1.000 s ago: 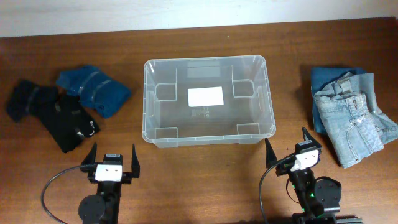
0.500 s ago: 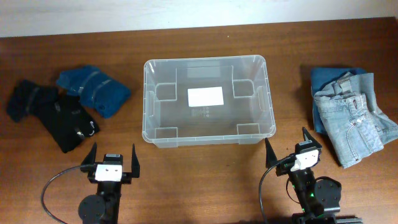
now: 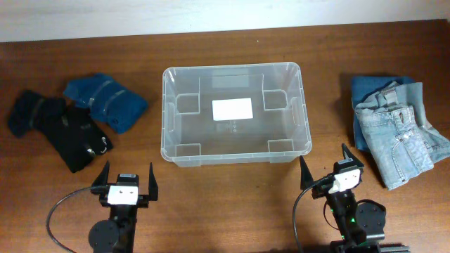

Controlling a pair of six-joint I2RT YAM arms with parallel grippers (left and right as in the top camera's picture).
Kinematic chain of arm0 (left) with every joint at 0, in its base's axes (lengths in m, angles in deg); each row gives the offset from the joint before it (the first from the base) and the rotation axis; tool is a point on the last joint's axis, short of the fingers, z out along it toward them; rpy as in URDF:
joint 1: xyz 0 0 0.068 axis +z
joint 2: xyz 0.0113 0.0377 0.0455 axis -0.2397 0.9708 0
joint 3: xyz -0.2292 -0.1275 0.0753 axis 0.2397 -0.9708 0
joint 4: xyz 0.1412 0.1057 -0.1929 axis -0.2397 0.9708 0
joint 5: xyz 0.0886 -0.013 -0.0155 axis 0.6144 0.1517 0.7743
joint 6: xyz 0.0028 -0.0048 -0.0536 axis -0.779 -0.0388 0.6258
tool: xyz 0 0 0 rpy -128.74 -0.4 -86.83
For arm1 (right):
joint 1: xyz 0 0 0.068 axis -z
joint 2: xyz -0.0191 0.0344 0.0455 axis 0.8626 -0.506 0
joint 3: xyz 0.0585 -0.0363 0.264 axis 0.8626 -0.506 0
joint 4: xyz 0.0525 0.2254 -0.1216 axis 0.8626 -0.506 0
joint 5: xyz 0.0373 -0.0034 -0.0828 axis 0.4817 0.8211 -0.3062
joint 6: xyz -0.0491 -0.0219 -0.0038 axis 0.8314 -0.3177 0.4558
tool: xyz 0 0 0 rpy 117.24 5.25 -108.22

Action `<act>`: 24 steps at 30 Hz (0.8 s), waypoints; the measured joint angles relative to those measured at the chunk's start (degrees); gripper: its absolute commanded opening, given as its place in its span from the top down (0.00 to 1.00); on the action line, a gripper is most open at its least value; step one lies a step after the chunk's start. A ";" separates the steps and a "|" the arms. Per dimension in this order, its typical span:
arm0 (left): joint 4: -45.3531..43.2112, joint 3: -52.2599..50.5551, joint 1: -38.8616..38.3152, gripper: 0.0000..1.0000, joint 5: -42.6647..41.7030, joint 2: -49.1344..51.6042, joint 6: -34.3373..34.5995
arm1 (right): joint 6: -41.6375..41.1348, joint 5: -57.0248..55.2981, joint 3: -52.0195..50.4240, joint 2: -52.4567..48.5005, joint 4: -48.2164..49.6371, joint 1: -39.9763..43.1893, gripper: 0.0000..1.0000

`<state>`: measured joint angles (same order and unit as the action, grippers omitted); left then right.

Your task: Pack container

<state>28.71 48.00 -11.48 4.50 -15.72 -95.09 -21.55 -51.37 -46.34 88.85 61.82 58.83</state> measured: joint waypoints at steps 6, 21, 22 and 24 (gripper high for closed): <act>0.00 0.00 0.00 0.01 0.00 0.00 0.02 | 0.02 0.00 0.00 -0.02 0.02 0.00 0.01; 0.00 0.00 0.00 0.01 0.00 0.00 0.00 | -0.33 0.00 0.00 -0.02 0.00 0.00 0.01; 0.00 0.00 0.00 0.01 0.00 0.00 0.00 | -0.74 -0.02 0.00 0.00 0.00 0.00 0.01; 0.00 0.00 0.00 0.01 0.00 0.00 0.00 | -2.45 -0.26 0.00 -0.02 0.00 0.00 0.02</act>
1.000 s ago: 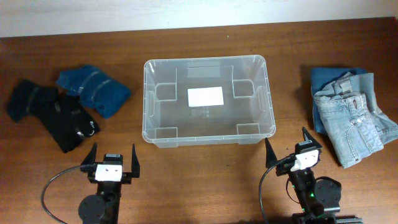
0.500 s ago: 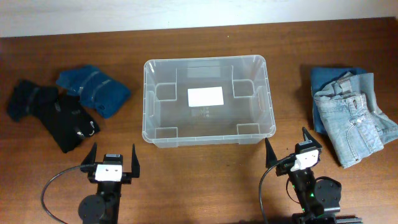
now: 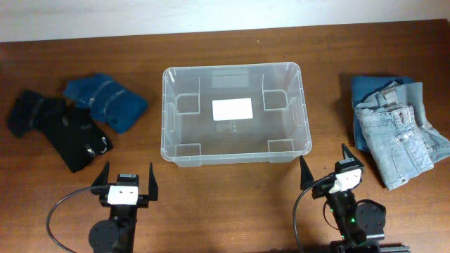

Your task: Pack container

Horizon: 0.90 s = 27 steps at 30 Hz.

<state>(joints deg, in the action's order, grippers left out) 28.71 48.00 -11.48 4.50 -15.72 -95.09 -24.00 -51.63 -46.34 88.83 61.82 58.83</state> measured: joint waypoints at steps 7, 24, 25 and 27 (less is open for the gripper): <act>0.00 0.00 0.00 0.01 0.00 0.00 0.00 | -5.40 -0.68 0.24 -1.07 -0.85 0.00 0.01; 0.04 0.00 0.00 0.01 0.02 0.00 0.00 | -9.60 -2.23 34.62 -34.32 -24.59 0.00 0.01; 0.02 0.00 0.00 0.01 0.02 0.00 0.00 | -9.60 -2.23 37.88 -37.07 -27.21 0.02 0.02; 0.02 0.00 0.00 0.01 0.02 0.00 0.00 | -9.60 -2.23 43.65 -41.90 -32.72 0.02 0.02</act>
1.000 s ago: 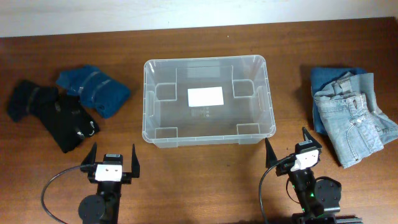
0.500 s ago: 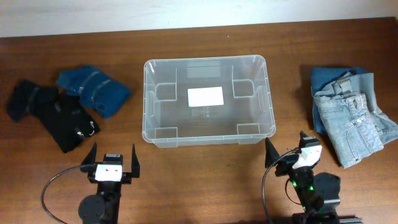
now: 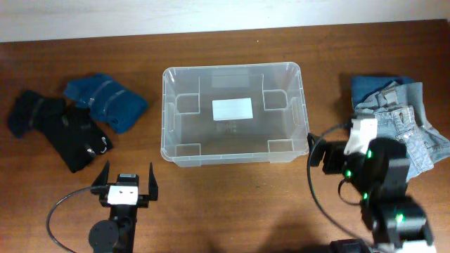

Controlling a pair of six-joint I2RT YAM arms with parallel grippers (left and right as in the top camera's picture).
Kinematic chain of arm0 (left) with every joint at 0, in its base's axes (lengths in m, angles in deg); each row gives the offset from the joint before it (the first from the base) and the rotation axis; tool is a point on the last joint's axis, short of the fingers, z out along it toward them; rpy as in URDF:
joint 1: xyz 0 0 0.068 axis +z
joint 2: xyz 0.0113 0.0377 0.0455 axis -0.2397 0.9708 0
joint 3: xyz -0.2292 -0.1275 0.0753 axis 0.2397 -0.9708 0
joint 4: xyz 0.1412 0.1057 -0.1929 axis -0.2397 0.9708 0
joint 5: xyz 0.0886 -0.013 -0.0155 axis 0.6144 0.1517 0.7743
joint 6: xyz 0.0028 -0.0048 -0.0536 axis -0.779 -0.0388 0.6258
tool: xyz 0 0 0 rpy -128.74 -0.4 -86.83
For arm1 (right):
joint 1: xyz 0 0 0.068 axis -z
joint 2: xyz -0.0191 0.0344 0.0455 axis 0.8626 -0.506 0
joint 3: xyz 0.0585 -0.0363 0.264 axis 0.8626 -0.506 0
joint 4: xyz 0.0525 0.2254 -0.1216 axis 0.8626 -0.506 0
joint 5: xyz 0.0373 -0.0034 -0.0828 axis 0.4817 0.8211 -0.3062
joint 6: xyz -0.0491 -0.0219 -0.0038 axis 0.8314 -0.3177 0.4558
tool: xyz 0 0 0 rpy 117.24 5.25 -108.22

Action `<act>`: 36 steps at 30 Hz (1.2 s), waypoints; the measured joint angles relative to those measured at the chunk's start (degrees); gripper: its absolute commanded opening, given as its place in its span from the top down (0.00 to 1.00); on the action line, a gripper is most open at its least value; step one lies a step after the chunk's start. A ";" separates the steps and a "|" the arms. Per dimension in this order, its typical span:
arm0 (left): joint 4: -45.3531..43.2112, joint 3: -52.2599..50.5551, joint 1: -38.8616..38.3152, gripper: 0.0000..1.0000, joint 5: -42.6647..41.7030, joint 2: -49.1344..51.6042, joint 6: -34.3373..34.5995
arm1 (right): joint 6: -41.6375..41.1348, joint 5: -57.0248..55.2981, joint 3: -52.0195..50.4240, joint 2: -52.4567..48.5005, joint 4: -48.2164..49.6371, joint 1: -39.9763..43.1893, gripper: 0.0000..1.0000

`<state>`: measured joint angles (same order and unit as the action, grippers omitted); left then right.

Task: Pack container
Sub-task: 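Reach the right gripper to the light-blue jeans and grasp them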

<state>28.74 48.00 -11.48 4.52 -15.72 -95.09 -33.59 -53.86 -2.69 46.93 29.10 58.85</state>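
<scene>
A clear plastic container [image 3: 166, 112] stands empty at the table's middle, with only a white label on its floor. Light blue jeans [image 3: 416, 144] lie folded at the right on a darker blue garment [image 3: 371, 86]. On the left are a blue garment [image 3: 105, 102] and a black garment [image 3: 65, 131]. My left gripper [image 3: 128, 176] rests open near the front edge, below the black garment. My right arm [image 3: 376, 172] reaches over the left edge of the jeans. Its white wrist head [image 3: 363, 130] covers the fingers.
Brown wooden table [image 3: 232, 204] with a pale wall strip along the far edge. Black cables loop from both arm bases at the front. The container's right wall is close to the right arm's wrist.
My right arm has left its rest spot at the front right. It now sits further back and to the right, over the left edge of the jeans. Left arm and clothes are unchanged.
At both earlier moments the two arms rested at the front edge with open fingers, the container was empty and the clothes lay at the sides. Now only the right arm has shifted, reaching the jeans pile.
</scene>
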 measured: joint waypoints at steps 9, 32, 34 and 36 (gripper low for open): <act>-0.02 0.00 0.00 0.01 0.00 0.00 0.00 | 0.04 0.00 16.00 -14.38 -13.09 0.02 0.01; -0.02 0.00 0.00 0.01 -0.02 0.00 0.00 | 2.97 7.13 11.58 -22.36 -19.37 41.62 0.01; -0.02 0.00 0.00 0.01 0.00 0.00 0.00 | 4.70 9.44 10.80 -25.31 -18.18 46.16 0.01; -0.02 0.00 0.00 0.01 0.00 0.00 0.02 | 6.82 12.09 10.47 -28.83 -17.14 50.51 0.01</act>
<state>28.71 48.00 -11.48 4.52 -15.72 -95.07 -26.77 -41.78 7.78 18.10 11.96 109.36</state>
